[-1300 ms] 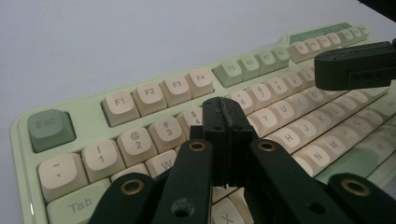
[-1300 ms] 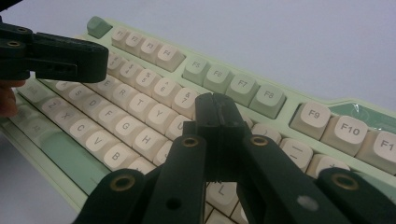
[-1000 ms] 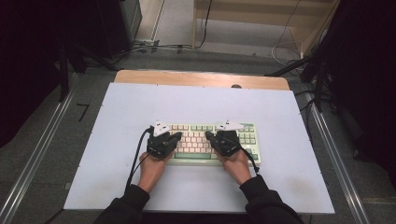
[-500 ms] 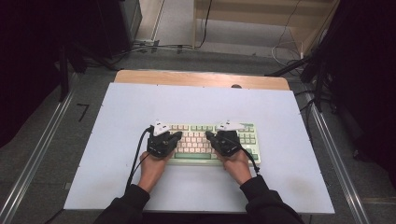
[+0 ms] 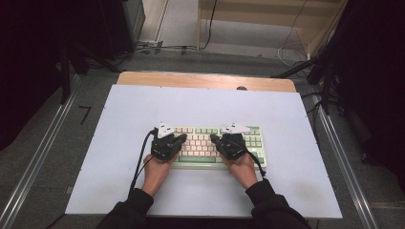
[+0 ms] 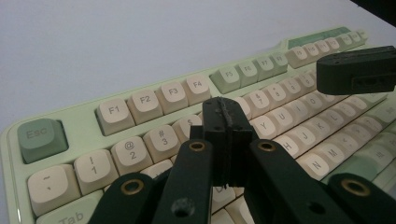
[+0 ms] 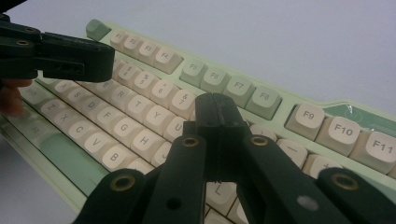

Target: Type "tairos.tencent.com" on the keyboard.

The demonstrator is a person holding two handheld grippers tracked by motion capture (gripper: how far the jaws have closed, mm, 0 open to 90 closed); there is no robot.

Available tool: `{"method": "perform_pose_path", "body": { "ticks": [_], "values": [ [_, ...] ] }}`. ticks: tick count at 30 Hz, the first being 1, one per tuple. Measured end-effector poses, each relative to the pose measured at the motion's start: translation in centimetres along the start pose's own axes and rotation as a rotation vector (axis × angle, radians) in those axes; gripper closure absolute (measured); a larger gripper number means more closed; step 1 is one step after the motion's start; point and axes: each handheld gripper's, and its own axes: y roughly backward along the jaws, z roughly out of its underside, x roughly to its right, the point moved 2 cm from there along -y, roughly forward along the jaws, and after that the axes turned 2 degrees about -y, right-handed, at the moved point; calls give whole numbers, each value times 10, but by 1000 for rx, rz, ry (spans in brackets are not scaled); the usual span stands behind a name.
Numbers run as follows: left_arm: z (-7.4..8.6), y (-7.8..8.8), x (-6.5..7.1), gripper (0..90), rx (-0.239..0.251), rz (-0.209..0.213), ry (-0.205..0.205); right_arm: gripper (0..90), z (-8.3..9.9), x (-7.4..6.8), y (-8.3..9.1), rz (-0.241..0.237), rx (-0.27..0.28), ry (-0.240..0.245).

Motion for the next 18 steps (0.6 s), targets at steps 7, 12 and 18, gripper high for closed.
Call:
{"method": "perform_pose_path", "body": {
  "ticks": [7,12,18],
  "values": [
    [-1,-2,0,900,-2,1,5,875,0,0,0,0,-1,-2],
    [0,-4,0,900,-15,5,-2,875,0,0,0,0,-1,-3],
    [2,-6,2,900,-34,4,-18,875,0,0,0,1,-1,-2]
  ]
}}
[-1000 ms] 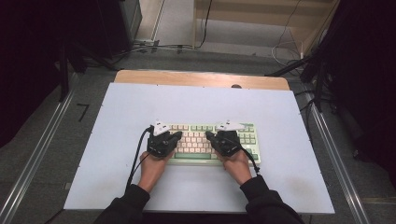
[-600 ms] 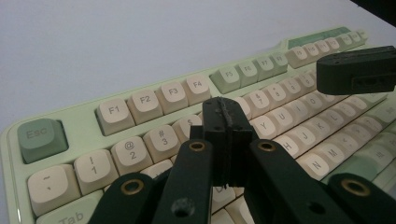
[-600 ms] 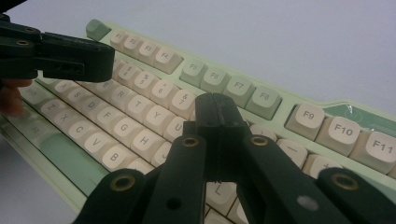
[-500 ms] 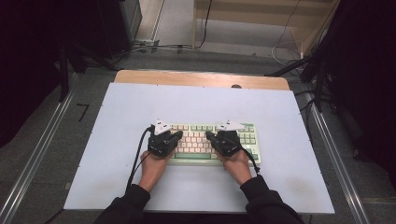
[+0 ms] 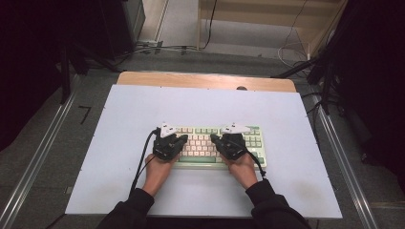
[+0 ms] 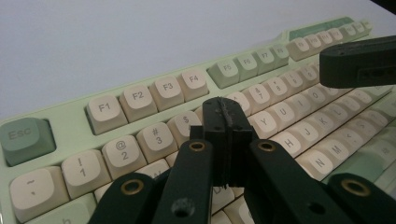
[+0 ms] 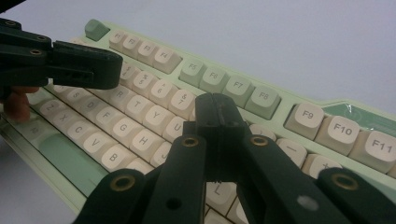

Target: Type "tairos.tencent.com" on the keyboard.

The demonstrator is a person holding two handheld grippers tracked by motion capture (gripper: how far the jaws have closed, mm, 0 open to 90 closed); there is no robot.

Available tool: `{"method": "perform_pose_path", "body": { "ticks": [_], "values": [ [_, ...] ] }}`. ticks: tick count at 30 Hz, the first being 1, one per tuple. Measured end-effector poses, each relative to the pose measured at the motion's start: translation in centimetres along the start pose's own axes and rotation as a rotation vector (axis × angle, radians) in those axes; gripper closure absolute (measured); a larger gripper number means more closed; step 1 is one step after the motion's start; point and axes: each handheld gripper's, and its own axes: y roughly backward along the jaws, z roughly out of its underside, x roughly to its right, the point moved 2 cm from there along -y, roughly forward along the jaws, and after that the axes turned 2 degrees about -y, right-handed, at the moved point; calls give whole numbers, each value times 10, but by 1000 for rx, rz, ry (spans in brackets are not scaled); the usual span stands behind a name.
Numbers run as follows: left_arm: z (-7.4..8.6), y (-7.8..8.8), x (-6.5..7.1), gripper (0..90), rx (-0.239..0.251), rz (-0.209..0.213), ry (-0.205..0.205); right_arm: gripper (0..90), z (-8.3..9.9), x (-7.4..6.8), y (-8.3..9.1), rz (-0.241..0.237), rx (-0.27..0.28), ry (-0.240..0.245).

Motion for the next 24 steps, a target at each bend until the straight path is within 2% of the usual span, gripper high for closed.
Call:
{"method": "perform_pose_path", "body": {
  "ticks": [7,11,13,17,24],
  "values": [
    [2,-4,2,900,-16,-1,-5,875,0,0,0,1,-1,-2],
    [2,-6,3,900,-47,-20,-44,875,0,0,0,1,-3,-3],
    [1,-5,4,900,-43,-16,-41,875,0,0,0,1,-4,1],
    [-2,0,4,900,-2,0,-22,876,0,1,1,3,2,0],
    [-3,6,2,900,19,6,-9,875,0,2,1,7,0,-4]
  ]
}}
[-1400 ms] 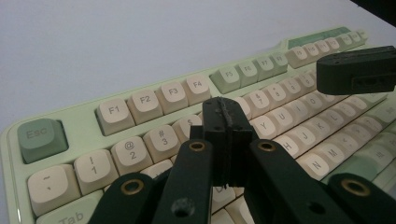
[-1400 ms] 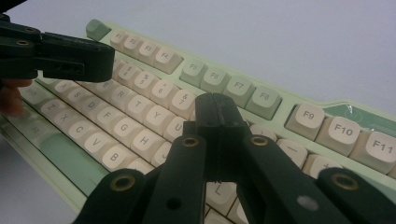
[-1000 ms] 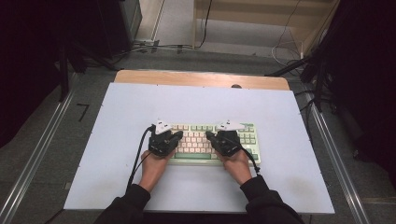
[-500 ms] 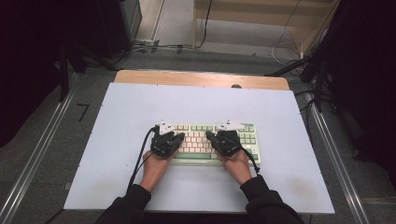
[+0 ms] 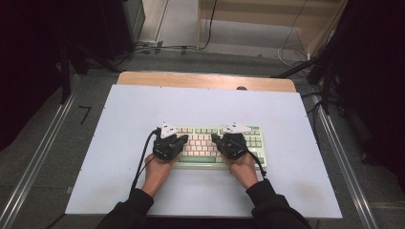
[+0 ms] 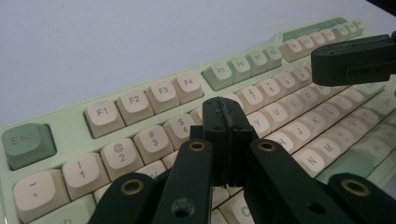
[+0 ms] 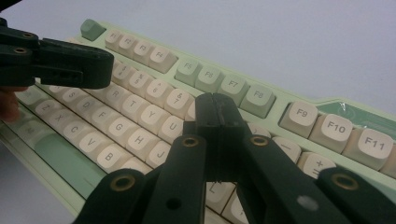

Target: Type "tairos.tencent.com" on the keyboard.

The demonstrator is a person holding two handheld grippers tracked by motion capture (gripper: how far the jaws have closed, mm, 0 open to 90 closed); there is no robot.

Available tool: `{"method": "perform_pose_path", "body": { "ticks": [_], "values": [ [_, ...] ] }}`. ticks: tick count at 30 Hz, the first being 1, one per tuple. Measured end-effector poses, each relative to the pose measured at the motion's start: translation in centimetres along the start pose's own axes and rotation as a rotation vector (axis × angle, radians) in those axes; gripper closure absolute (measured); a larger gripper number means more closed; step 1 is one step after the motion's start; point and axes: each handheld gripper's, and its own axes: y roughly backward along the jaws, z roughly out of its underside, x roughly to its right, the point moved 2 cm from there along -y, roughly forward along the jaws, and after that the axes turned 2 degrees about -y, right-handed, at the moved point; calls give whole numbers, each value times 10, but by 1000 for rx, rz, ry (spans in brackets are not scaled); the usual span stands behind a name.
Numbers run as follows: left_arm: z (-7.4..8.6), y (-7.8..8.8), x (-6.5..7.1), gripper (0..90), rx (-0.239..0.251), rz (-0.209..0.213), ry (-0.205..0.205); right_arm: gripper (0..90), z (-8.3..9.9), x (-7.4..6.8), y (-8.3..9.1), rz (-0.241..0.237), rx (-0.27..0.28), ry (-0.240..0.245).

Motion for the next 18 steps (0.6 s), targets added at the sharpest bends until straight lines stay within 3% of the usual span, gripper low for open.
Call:
{"method": "perform_pose_path", "body": {
  "ticks": [18],
  "values": [
    [1,12,-6,900,15,-1,9,875,5,4,-4,20,-25,-4]
  ]
}}
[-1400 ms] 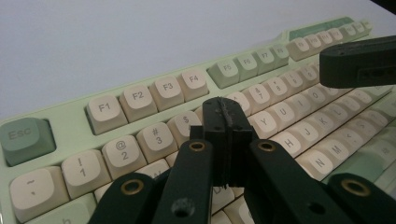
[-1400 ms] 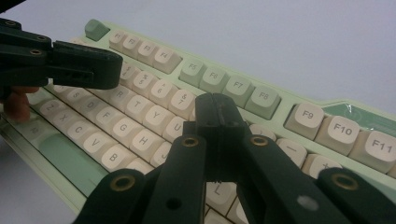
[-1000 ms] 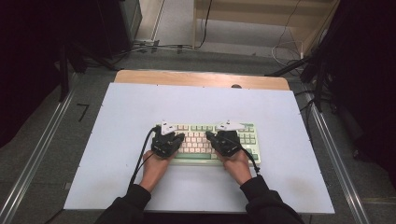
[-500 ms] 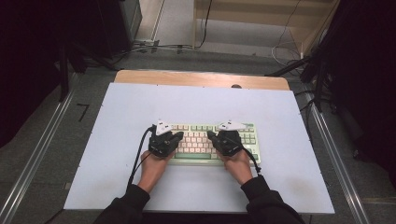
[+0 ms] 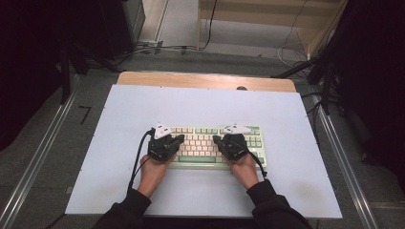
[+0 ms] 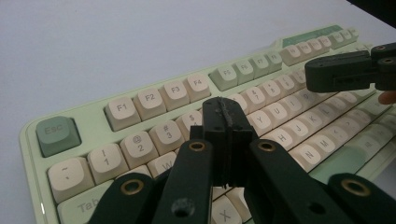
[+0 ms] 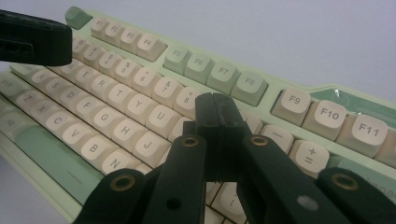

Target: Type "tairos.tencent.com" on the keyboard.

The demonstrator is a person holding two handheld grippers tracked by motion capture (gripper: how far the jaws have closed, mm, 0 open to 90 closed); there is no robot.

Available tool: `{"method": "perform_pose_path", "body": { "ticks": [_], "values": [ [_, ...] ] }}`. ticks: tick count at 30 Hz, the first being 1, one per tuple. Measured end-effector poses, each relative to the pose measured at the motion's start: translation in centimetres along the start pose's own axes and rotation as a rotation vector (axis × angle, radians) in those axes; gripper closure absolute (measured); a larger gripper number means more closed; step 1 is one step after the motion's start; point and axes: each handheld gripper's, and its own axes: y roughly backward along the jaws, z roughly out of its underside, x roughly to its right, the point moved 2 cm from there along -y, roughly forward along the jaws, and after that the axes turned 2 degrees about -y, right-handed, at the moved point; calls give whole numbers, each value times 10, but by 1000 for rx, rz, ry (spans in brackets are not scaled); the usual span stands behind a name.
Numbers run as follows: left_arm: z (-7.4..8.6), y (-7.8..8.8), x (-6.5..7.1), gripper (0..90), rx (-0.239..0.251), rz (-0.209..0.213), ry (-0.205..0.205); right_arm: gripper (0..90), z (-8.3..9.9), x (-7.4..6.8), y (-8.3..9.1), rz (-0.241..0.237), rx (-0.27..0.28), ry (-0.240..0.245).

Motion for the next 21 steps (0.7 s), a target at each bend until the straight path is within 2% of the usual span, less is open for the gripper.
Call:
{"method": "perform_pose_path", "body": {
  "ticks": [18,21],
  "values": [
    [4,3,-4,900,-7,-4,13,875,4,-1,-6,16,-48,5],
    [3,4,-5,900,-5,-3,16,875,3,-1,-3,10,-33,-3]
  ]
}}
